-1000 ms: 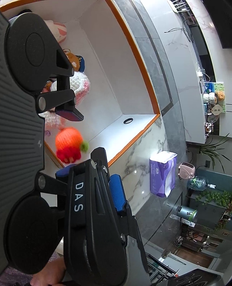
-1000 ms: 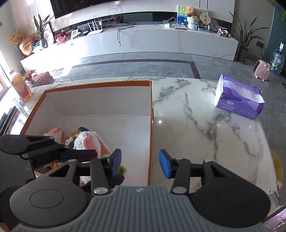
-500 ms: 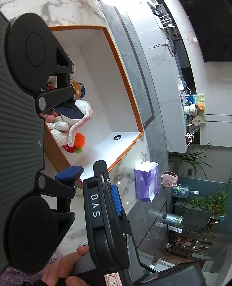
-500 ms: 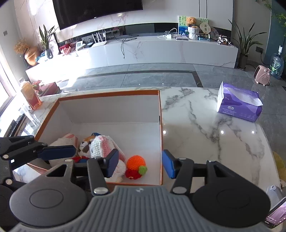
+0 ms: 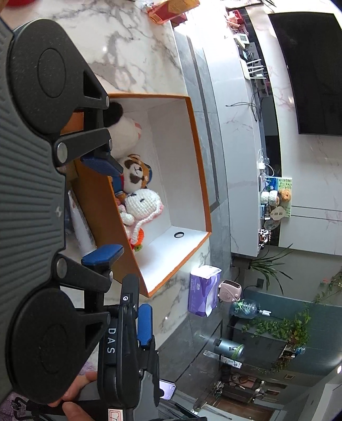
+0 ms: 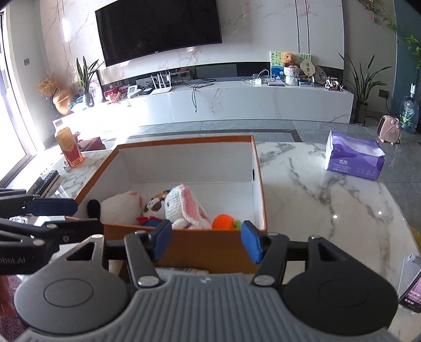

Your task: Organize objects

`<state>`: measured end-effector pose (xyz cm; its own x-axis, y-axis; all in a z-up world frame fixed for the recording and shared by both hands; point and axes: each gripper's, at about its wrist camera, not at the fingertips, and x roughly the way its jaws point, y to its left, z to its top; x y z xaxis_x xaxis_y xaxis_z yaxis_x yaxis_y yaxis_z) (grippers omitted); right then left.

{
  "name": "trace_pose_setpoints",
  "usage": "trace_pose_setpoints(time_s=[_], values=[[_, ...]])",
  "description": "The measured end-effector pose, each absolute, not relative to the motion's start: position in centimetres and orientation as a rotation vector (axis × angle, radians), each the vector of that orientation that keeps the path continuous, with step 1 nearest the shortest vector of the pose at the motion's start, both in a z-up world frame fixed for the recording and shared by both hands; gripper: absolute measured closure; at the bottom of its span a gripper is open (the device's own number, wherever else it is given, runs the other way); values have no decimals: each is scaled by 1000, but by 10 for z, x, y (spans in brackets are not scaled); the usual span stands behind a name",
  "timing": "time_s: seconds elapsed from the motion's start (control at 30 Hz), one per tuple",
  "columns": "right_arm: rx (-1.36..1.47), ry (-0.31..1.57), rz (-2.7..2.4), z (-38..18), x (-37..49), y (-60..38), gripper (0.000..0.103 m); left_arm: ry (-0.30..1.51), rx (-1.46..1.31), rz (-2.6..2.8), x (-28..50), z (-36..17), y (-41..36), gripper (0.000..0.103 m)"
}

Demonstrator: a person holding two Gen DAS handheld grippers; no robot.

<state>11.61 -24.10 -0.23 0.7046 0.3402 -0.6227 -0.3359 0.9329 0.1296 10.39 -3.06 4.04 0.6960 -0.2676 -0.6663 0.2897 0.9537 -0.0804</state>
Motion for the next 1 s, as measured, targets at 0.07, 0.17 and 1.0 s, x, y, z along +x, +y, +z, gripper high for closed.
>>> trace_pose_setpoints(time_s=[0.07,0.17,1.0], values=[[11,719,386,-12,108,-238,42,766,17,-295,95,35,-21,35],[11,746,390,-26,98,-234,42,818,-13,-269,85,23,-10,35],[-36,1025,455,-109,80,-187,41,1108,-275,-110,81,-60,15,14]])
